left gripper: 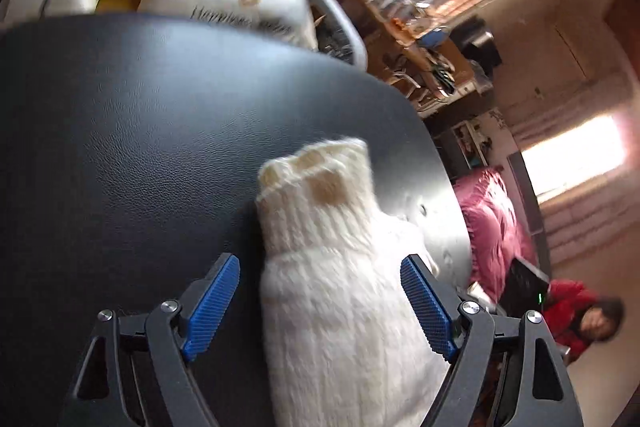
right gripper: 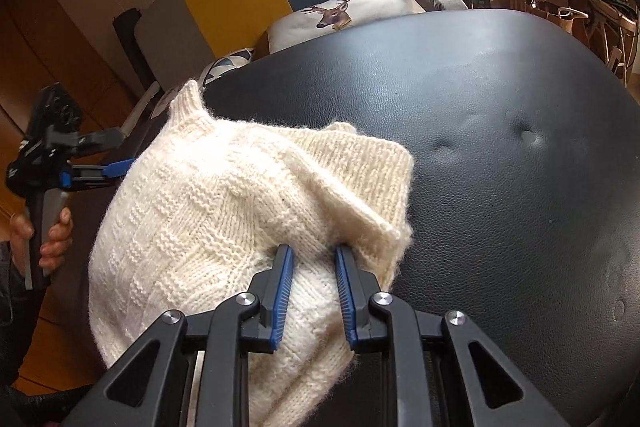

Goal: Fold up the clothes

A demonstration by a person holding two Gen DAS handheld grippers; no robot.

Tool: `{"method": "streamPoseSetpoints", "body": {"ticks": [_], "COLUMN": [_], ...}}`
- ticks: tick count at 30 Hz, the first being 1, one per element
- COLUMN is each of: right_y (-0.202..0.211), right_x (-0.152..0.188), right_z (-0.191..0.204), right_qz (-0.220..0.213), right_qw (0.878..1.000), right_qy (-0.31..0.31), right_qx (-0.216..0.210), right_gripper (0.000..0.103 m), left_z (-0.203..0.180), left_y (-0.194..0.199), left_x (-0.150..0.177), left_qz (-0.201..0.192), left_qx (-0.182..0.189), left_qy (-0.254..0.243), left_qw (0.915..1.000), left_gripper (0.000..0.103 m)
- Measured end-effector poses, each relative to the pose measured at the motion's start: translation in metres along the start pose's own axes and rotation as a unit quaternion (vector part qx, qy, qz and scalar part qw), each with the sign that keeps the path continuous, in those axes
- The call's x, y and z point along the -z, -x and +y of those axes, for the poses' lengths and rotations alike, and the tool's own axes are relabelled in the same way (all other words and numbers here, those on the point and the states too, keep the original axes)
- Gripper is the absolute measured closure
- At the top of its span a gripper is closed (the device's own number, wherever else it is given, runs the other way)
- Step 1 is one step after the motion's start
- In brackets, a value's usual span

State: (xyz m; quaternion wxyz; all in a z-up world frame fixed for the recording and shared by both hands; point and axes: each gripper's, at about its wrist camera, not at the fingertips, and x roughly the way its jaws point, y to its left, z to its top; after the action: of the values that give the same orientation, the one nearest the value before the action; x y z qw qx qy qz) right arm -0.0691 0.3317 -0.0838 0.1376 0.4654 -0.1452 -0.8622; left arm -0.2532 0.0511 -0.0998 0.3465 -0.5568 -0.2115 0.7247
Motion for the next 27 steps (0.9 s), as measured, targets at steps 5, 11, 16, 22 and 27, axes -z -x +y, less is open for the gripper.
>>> {"method": "streamPoseSetpoints", "body": {"ticks": [5, 11, 16, 22, 27], "right_y": [0.008, 0.012, 0.018, 0.055, 0.063], "right_x": [0.006, 0.012, 0.009, 0.014, 0.045], "right_z": [-0.009, -0.008, -0.009, -0.032, -0.036], "right_qz": [-0.009, -0.02, -0.014, -0.036, 0.024], "right_qw": [1.0, 1.0, 1.0, 0.988, 0.975], "right_qy": [-0.006, -0.001, -0.012, -0.113, -0.156], "right_qx": [-0.018, -0.011, -0.018, -0.097, -0.157], "right_gripper": [0.082, 0.082, 0.082, 0.061, 0.036], "left_z": [0.01, -0.002, 0.002, 0.016, 0.027], "left_y": [-0.035, -0.04, 0.005, 0.056, 0.062], "left_x": [-0.022, 0.01, 0.02, 0.055, 0.086], "left_qz": [0.029, -0.033, -0.069, -0.051, -0.017], "left_qx": [-0.018, -0.143, -0.065, 0.018, 0.057], "left_qy": [0.007, -0.067, -0.03, -0.013, 0.012], "left_qw": [0.9994, 0.9869, 0.995, 0.9984, 0.9981], "left_gripper": [0.038, 0.082, 0.028, 0.012, 0.007]}}
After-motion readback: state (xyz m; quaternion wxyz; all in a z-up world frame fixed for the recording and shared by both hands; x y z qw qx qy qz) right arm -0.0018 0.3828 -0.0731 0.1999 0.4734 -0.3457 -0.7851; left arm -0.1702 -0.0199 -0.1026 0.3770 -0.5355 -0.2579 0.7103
